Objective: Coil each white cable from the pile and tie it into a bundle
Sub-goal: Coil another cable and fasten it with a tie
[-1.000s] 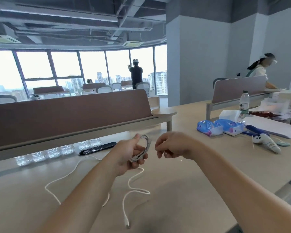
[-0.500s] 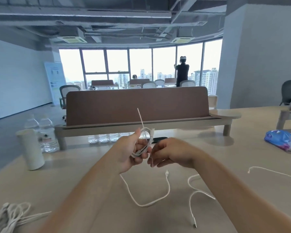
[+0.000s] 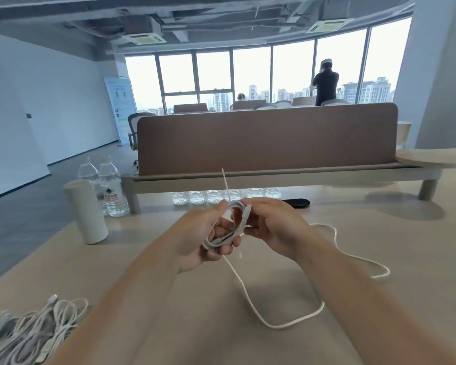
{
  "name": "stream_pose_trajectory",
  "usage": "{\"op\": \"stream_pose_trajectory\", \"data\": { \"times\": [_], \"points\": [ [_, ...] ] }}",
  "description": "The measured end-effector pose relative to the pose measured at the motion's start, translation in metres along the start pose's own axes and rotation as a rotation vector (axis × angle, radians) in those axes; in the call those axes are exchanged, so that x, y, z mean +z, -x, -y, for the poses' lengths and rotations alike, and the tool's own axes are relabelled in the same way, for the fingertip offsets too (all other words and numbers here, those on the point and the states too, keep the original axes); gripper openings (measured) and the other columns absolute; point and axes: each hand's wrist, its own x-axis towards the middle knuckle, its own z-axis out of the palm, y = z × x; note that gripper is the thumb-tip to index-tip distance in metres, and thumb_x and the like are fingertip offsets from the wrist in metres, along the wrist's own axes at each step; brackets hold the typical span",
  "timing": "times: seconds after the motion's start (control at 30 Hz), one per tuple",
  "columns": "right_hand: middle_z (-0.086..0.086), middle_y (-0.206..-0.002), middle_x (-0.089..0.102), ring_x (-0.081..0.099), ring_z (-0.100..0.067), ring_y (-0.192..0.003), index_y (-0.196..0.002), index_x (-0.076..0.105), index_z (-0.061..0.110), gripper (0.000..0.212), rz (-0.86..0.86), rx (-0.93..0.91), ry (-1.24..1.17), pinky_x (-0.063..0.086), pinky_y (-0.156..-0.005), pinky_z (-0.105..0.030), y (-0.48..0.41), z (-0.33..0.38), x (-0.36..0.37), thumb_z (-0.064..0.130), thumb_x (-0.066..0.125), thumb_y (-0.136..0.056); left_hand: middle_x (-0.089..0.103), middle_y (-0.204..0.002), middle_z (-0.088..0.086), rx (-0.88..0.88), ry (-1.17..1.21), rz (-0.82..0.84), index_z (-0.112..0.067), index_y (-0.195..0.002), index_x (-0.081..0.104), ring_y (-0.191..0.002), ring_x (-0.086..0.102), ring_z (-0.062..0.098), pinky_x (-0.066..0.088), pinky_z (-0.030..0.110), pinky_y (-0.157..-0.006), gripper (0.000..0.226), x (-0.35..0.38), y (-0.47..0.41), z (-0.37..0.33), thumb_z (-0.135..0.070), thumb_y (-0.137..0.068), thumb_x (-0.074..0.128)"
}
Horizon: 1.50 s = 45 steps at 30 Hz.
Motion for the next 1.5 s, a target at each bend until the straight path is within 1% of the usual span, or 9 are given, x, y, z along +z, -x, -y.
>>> {"op": "stream_pose_trajectory", "data": {
  "times": [0.17, 0.4, 0.53, 0.63, 0.73, 0.8, 1.1, 1.33, 1.5],
  "points": [
    [-0.008, -0.092, 0.071, 0.063, -0.019, -0.082, -0.106, 0.075, 0.004, 0.025, 0.051, 0.006, -0.037, 0.047, -0.084, -0.037, -0.003, -0.003, -0.002, 0.016, 0.053, -0.1, 0.062, -0.079, 0.022, -0.024, -0.019, 0.061, -0.003, -0.111, 0.062, -0.053, 0.049, 0.023, 0.029, 0.02, -0.039, 0.053, -0.005, -0.009, 0.008, -0.053, -0.099, 0.049],
    [-0.008, -0.077, 0.069, 0.062, -0.019, -0.076, -0.085, 0.073, 0.009, 0.015, -0.043, -0.029, 0.147, 0.049, -0.08, -0.036, -0.005, 0.006, -0.013, 0.011, 0.062, -0.095, 0.063, -0.077, 0.022, -0.022, -0.065, 0.094, 0.002, -0.094, 0.06, -0.052, 0.049, 0.021, 0.026, 0.022, -0.042, 0.057, 0.001, -0.022, 0.009, -0.052, -0.101, 0.045],
    [-0.01, -0.079, 0.075, 0.068, -0.023, -0.077, -0.082, 0.07, 0.006, 0.023, -0.245, -0.154, 0.3, 0.057, -0.089, -0.045, -0.011, 0.01, -0.018, 0.009, 0.055, -0.099, 0.064, -0.077, 0.02, 0.022, 0.001, 0.039, 0.002, -0.098, 0.06, -0.051, 0.049, 0.021, 0.027, 0.021, -0.04, 0.055, -0.001, -0.03, 0.001, -0.05, -0.104, 0.042],
    [-0.008, -0.07, 0.072, 0.067, -0.027, -0.071, -0.084, 0.066, 0.005, 0.023, -0.386, -0.214, 0.345, 0.058, -0.081, -0.043, -0.014, 0.014, -0.018, 0.008, 0.05, -0.101, 0.066, -0.077, 0.02, 0.069, 0.04, -0.07, 0.001, -0.099, 0.06, -0.052, 0.05, 0.022, 0.028, 0.023, -0.043, 0.052, -0.005, -0.036, -0.004, -0.048, -0.104, 0.042],
    [-0.004, -0.062, 0.056, 0.049, -0.018, -0.051, -0.088, 0.064, 0.007, 0.02, -0.352, -0.156, 0.246, 0.047, -0.055, -0.031, -0.014, 0.02, -0.014, 0.005, 0.047, -0.099, 0.069, -0.076, 0.019, 0.091, 0.052, -0.14, -0.001, -0.099, 0.061, -0.052, 0.053, 0.023, 0.03, 0.026, -0.048, 0.05, -0.007, -0.041, -0.006, -0.048, -0.104, 0.043],
    [-0.002, -0.06, 0.051, 0.039, -0.014, -0.048, -0.085, 0.066, 0.009, 0.023, -0.315, -0.144, 0.301, 0.033, -0.048, -0.024, -0.014, 0.021, -0.01, 0.003, 0.047, -0.096, 0.07, -0.076, 0.018, 0.096, 0.064, -0.169, -0.002, -0.097, 0.062, -0.053, 0.053, 0.023, 0.031, 0.025, -0.047, 0.05, -0.008, -0.044, -0.007, -0.048, -0.104, 0.043],
    [0.0, -0.055, 0.057, 0.045, -0.016, -0.051, -0.073, 0.072, 0.013, 0.026, -0.27, -0.122, 0.64, 0.04, -0.057, -0.029, -0.007, 0.017, 0.009, 0.001, 0.051, -0.084, 0.072, -0.077, 0.017, 0.095, 0.13, -0.244, 0.0, -0.099, 0.065, -0.054, 0.054, 0.022, 0.035, 0.022, -0.045, 0.053, -0.013, -0.053, -0.006, -0.048, -0.105, 0.043],
    [-0.003, -0.057, 0.062, 0.05, -0.017, -0.055, -0.074, 0.073, 0.008, 0.016, -0.244, -0.103, 0.695, 0.044, -0.061, -0.035, -0.011, 0.011, 0.009, 0.011, 0.063, -0.085, 0.072, -0.078, 0.017, 0.107, 0.132, -0.253, 0.0, -0.101, 0.065, -0.055, 0.054, 0.022, 0.036, 0.023, -0.045, 0.055, -0.015, -0.053, -0.006, -0.049, -0.105, 0.041],
    [0.008, -0.053, 0.06, 0.053, -0.014, -0.056, -0.073, 0.072, 0.016, 0.014, -0.242, -0.136, 0.765, 0.047, -0.062, -0.034, -0.01, 0.013, 0.006, 0.014, 0.066, -0.085, 0.073, -0.079, 0.017, 0.096, 0.102, -0.252, 0.004, -0.107, 0.066, -0.056, 0.054, 0.022, 0.035, 0.023, -0.045, 0.057, -0.013, -0.054, -0.006, -0.048, -0.105, 0.042]
  ]
}}
